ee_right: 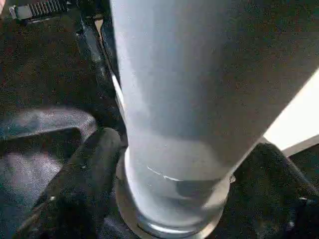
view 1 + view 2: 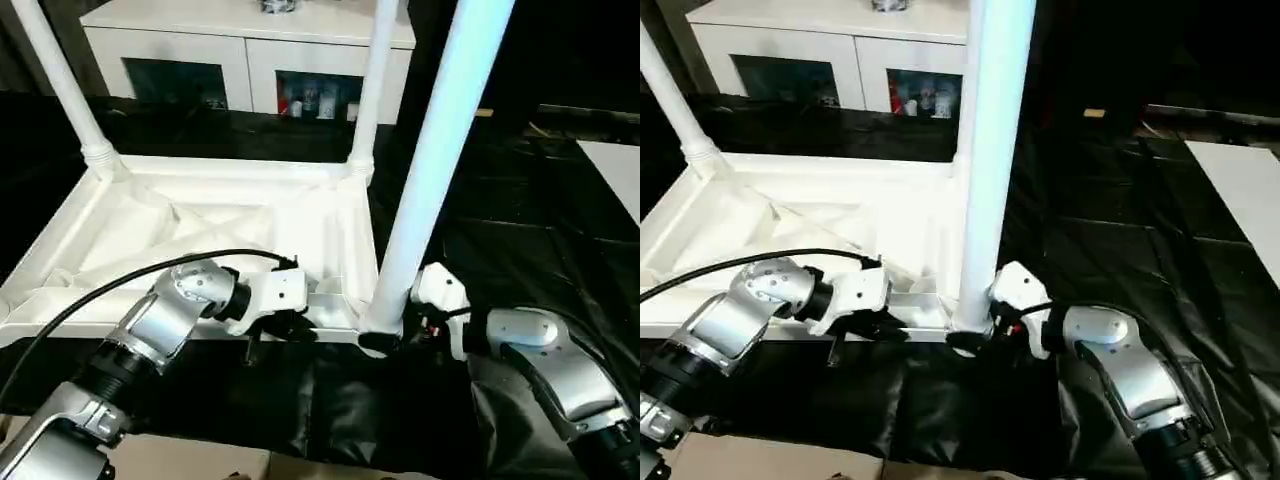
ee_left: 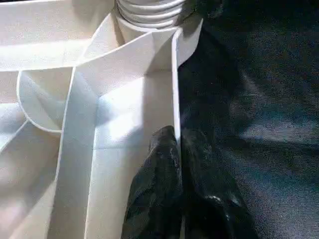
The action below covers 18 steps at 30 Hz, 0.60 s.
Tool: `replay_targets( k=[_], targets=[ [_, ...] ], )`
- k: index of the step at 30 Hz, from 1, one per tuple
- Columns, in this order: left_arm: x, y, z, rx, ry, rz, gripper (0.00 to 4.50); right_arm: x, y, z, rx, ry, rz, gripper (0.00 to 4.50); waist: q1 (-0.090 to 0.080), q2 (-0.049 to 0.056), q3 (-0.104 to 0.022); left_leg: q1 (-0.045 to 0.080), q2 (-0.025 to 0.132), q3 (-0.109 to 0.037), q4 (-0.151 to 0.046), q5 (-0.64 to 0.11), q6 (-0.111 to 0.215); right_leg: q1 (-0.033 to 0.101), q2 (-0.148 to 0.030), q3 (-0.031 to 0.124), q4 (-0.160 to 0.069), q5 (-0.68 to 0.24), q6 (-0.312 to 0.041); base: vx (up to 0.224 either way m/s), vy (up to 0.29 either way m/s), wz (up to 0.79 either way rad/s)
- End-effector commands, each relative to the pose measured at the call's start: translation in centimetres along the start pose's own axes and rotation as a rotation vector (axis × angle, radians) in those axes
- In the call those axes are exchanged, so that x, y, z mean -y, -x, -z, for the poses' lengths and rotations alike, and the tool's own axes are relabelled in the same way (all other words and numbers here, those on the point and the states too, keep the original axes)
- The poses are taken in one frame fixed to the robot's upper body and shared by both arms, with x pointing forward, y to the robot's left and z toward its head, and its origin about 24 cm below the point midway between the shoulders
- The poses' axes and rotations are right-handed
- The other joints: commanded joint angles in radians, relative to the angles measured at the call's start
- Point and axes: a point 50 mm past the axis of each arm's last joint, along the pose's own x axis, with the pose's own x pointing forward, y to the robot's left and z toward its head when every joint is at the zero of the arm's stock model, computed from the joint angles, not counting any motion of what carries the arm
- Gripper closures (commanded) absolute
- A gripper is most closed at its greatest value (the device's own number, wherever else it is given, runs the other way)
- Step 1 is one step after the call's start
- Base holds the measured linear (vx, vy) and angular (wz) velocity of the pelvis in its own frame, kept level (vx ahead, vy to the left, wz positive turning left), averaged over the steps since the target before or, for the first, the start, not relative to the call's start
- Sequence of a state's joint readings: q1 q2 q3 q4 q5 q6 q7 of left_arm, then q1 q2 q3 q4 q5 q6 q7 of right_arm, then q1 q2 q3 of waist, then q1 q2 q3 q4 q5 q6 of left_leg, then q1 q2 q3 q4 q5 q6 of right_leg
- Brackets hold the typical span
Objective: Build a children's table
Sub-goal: Rotate leg to tighten
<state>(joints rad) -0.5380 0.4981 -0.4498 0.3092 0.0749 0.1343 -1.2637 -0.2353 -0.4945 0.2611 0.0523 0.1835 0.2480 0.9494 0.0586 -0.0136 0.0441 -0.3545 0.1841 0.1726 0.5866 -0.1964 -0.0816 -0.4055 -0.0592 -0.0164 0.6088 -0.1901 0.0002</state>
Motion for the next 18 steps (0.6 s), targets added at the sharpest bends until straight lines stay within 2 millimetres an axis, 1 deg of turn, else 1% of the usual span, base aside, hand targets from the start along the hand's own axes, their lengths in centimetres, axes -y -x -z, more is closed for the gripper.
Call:
replay_targets(
  k=[1, 3, 4, 5, 6, 8, 9, 10, 11, 12, 13, 14, 15, 16, 17, 18],
  targets=[
    [0.8, -0.7, 0.4, -0.024, 0.006, 0.051, 4.5, 0.2, 0.0, -0.6, 0.018, 0.02, -0.012, 1.32, 0.002, -0.006, -0.05, -0.001, 0.039, -0.008, -0.071, -0.2, 0.043, 0.049, -0.064, 0.035, -0.07, -0.182, -0.212, 0.0, 0.0, 0.0],
    [0.9, -0.7, 0.5, -0.025, 0.009, 0.054, 4.5, 0.0, 0.0, -0.3, 0.01, 0.014, -0.023, 1.37, 0.002, -0.005, -0.051, 0.0, 0.039, -0.007, -0.07, -0.194, 0.043, 0.049, -0.064, 0.035, -0.069, -0.167, -0.215, 0.0, 0.0, 0.0],
    [0.9, -0.7, 0.5, -0.025, 0.009, 0.055, 4.5, 0.0, 0.0, -0.3, 0.008, 0.013, -0.025, 1.52, 0.002, -0.005, -0.051, -0.001, 0.038, -0.007, -0.069, -0.191, 0.044, 0.05, -0.064, 0.034, -0.068, -0.163, -0.216, 0.0, 0.0, 0.0],
    [0.9, -0.7, 0.5, -0.026, 0.01, 0.056, 4.5, 0.0, 0.0, -0.2, 0.006, 0.012, -0.027, 1.52, 0.002, -0.006, -0.051, -0.001, 0.038, -0.007, -0.069, -0.19, 0.045, 0.05, -0.064, 0.034, -0.068, -0.161, -0.216, 0.0, 0.0, 0.0],
    [0.9, -0.8, 0.6, -0.029, 0.012, 0.054, 4.5, -0.1, -0.2, 0.0, 0.003, 0.004, -0.023, 1.7, 0.002, -0.005, -0.052, -0.001, 0.038, -0.007, -0.069, -0.187, 0.045, 0.05, -0.064, 0.034, -0.068, -0.155, -0.218, 0.0, 0.0, 0.0],
    [0.9, -0.9, 0.7, -0.04, 0.019, 0.048, 4.5, -0.1, -0.5, 0.4, 0.0, -0.024, 0.006, 1.73, 0.001, -0.004, -0.051, -0.001, 0.038, -0.007, -0.069, -0.187, 0.044, 0.05, -0.063, 0.034, -0.068, -0.156, -0.22, 0.0, 0.0, 0.0],
    [0.9, -0.9, 0.8, -0.045, 0.021, 0.042, 4.5, 0.0, -0.7, 0.6, -0.002, -0.03, 0.023, 1.76, 0.0, -0.001, -0.049, 0.0, 0.038, -0.008, -0.072, -0.212, 0.037, 0.048, -0.063, 0.033, -0.072, -0.195, -0.214, 0.0, 0.0, 0.0],
    [0.7, -1.1, 1.0, -0.055, 0.033, 0.021, 4.5, 0.2, -1.1, 1.0, -0.012, -0.051, 0.073, 1.8, -0.002, -0.002, -0.048, 0.0, 0.038, -0.008, -0.072, -0.223, 0.034, 0.046, -0.063, 0.034, -0.074, -0.214, -0.21, 0.0, 0.0, 0.0],
    [0.5, -1.4, 1.2, -0.068, 0.053, -0.014, 4.5, 0.6, -1.7, 1.6, -0.03, -0.085, 0.143, 1.8, -0.005, -0.002, -0.042, 0.001, 0.037, -0.009, -0.077, -0.258, 0.021, 0.043, -0.064, 0.032, -0.081, -0.278, -0.199, 0.0, 0.0, 0.0],
    [0.3, -1.8, 1.2, -0.058, 0.084, -0.055, 4.5, 0.7, -2.3, 2.1, -0.039, -0.113, 0.189, 1.83, -0.007, -0.002, -0.041, 0.003, 0.036, -0.01, -0.078, -0.28, 0.012, 0.041, -0.064, 0.032, -0.084, -0.32, -0.19, 0.0, 0.0, 0.0],
    [0.2, -1.9, 1.1, -0.052, 0.098, -0.073, 4.5, 0.7, -2.7, 2.2, -0.041, -0.128, 0.206, 1.83, -0.015, -0.003, -0.039, 0.003, 0.033, -0.015, -0.08, -0.318, -0.007, 0.04, -0.066, 0.029, -0.09, -0.405, -0.171, 0.0, 0.0, 0.0],
    [0.0, -2.3, 1.1, -0.04, 0.122, -0.101, 4.5, 0.6, -3.2, 2.4, -0.044, -0.15, 0.231, 1.83, -0.02, -0.004, -0.04, 0.004, 0.034, -0.016, -0.081, -0.332, -0.015, 0.039, -0.066, 0.03, -0.09, -0.431, -0.163, 0.0, 0.0, 0.0],
    [-0.2, -2.7, 0.8, -0.028, 0.151, -0.144, 4.5, 0.7, -4.2, 2.4, -0.044, -0.176, 0.289, 1.83, -0.024, 0.0, -0.04, 0.007, 0.032, -0.02, -0.081, -0.355, -0.021, 0.034, -0.066, 0.03, -0.096, -0.481, -0.142, 0.0, 0.0, 0.0],
    [-0.3, -2.9, 0.8, -0.026, 0.158, -0.154, 4.5, 0.8, -4.4, 2.4, -0.043, -0.185, 0.304, 1.83, -0.031, -0.002, -0.038, 0.007, 0.032, -0.022, -0.082, -0.376, -0.025, 0.03, -0.065, 0.029, -0.1, -0.513, -0.129, 0.0, 0.0, 0.0],
    [-0.4, -3.0, 0.7, -0.023, 0.169, -0.169, 4.5, 0.8, -4.7, 2.4, -0.043, -0.196, 0.324, 1.83, -0.032, -0.001, -0.038, 0.008, 0.032, -0.024, -0.083, -0.388, -0.026, 0.03, -0.066, 0.028, -0.102, -0.531, -0.121, 0.0, 0.0, 0.0],
    [-0.9, -3.9, 0.1, -0.007, 0.226, -0.242, 4.5, 1.0, -6.4, 1.9, -0.036, -0.261, 0.419, 1.83, -0.035, -0.002, -0.038, 0.007, 0.032, -0.027, -0.084, -0.405, -0.026, 0.03, -0.066, 0.027, -0.105, -0.555, -0.107, 0.0, 0.0, 0.0]
  ],
)
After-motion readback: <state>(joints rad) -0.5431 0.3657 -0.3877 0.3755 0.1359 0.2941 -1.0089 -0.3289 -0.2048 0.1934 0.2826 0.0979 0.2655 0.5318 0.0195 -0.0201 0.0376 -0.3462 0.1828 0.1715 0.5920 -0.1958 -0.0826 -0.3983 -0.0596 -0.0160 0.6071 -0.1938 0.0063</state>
